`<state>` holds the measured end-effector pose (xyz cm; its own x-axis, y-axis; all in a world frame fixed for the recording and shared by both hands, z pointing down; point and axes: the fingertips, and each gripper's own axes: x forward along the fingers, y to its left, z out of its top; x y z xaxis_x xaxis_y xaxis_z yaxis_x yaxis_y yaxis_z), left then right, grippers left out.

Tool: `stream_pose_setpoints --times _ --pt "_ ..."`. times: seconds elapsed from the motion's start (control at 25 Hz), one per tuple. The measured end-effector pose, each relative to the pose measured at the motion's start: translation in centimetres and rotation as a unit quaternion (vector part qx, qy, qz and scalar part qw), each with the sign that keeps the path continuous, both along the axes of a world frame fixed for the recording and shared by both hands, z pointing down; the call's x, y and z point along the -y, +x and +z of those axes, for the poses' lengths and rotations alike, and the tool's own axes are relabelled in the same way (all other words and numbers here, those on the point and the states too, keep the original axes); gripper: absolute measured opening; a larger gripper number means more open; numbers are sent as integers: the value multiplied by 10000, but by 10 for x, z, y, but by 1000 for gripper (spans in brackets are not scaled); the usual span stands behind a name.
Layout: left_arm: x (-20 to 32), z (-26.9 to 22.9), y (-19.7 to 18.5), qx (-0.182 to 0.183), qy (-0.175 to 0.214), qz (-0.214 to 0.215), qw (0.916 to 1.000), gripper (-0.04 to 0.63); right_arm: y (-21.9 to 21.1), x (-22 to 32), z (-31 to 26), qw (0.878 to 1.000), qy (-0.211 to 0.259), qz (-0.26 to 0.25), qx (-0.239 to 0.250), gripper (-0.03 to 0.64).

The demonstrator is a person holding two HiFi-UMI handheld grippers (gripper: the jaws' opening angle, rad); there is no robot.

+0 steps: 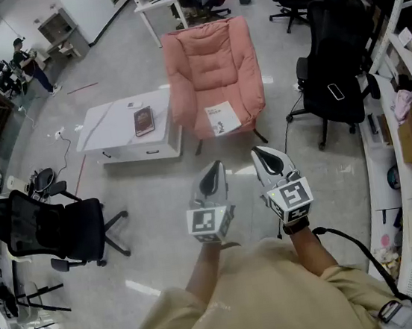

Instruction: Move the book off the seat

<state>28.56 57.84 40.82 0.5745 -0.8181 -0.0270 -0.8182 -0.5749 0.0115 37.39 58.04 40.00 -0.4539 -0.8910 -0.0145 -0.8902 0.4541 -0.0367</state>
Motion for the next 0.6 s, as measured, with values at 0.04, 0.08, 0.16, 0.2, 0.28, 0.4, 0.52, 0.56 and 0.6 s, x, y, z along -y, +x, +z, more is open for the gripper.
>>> stream_pose_setpoints --times 0.04,0.08,0.16,0.2,0.28,0.4,0.52,0.56,0.6 --pt "-1 -3 3 37 -27 -23 10000 3 4 -1 -1 10000 15 12 11 6" --pt "-2 -6 5 67 -43 -36 10000 3 8 -1 -1 10000 28 27 22 6" --pt "-3 -9 13 82 -35 -21 10000 3 18 -4 -1 9999 40 85 46 7" --pt "-4 -10 18 70 -5 23 10000 3 23 -5 -1 9999 41 129 57 6" --pt "-6 -7 28 80 79 161 9998 3 35 -8 1 9996 42 250 87 6" --pt "-8 -9 41 54 82 264 9996 3 55 -8 4 9984 -51 507 231 6" --pt "-11 -6 51 59 35 274 9996 3 76 -6 12 9959 -167 674 581 6" --pt "-10 -2 52 87 7 265 9996 3 81 -5 15 9952 -207 689 665 6" --pt "-7 3 51 123 -16 252 9996 3 82 -3 19 9948 -259 689 702 6"
